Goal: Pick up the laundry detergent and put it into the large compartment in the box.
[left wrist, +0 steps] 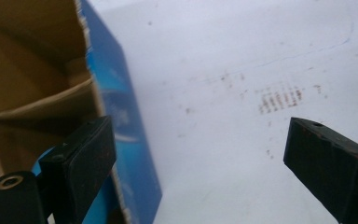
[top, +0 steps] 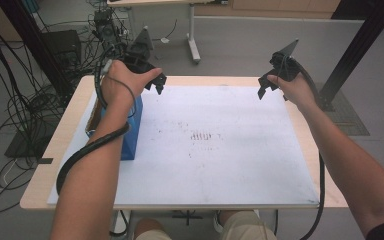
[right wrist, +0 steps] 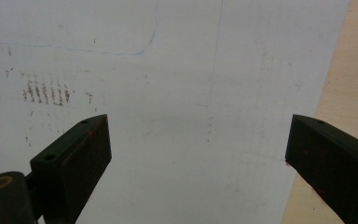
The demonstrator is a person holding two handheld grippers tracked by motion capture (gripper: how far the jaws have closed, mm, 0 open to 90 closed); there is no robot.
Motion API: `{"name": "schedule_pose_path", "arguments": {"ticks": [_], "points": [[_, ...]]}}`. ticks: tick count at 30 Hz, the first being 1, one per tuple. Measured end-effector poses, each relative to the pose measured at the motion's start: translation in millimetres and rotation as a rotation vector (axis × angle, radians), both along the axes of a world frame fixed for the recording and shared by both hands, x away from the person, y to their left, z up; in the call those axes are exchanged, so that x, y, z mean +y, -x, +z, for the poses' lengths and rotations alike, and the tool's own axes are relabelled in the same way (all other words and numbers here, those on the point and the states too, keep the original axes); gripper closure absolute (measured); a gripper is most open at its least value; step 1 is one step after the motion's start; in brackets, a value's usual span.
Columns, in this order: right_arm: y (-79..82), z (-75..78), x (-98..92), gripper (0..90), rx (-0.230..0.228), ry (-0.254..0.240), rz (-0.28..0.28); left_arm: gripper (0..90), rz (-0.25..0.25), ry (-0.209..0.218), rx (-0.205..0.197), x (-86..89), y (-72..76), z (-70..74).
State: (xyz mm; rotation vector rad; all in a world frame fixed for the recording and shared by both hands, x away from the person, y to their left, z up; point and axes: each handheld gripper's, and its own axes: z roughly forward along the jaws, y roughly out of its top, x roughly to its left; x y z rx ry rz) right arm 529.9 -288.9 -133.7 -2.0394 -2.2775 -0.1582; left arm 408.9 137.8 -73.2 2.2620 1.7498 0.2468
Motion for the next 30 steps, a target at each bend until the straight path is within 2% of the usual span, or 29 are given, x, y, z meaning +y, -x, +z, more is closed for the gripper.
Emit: {"name": "schedule_pose_path", "arguments": {"ticks": [6,10,20,30], "points": [[-0.4,-0.5,-1.6,6.8,0.001,0.002,-0.002,9.6,-0.038,0.017,0.001,-21.1,-12.1,0.7],[0.3,0.5,-5.5,6.8,-0.003,-0.001,-0.007,9.5,-0.049,0.027,0.000,-27.7,-16.6,-0.3],[0.2,0.1,-8.2,6.8,-0.001,-0.002,-0.010,9.4,-0.028,0.049,0.008,-24.1,-22.1,-6.8],[-0.9,-1.5,-5.5,6.8,0.003,-0.001,-0.005,9.2,-0.029,0.051,-0.002,-21.5,-21.4,-4.7]]}}
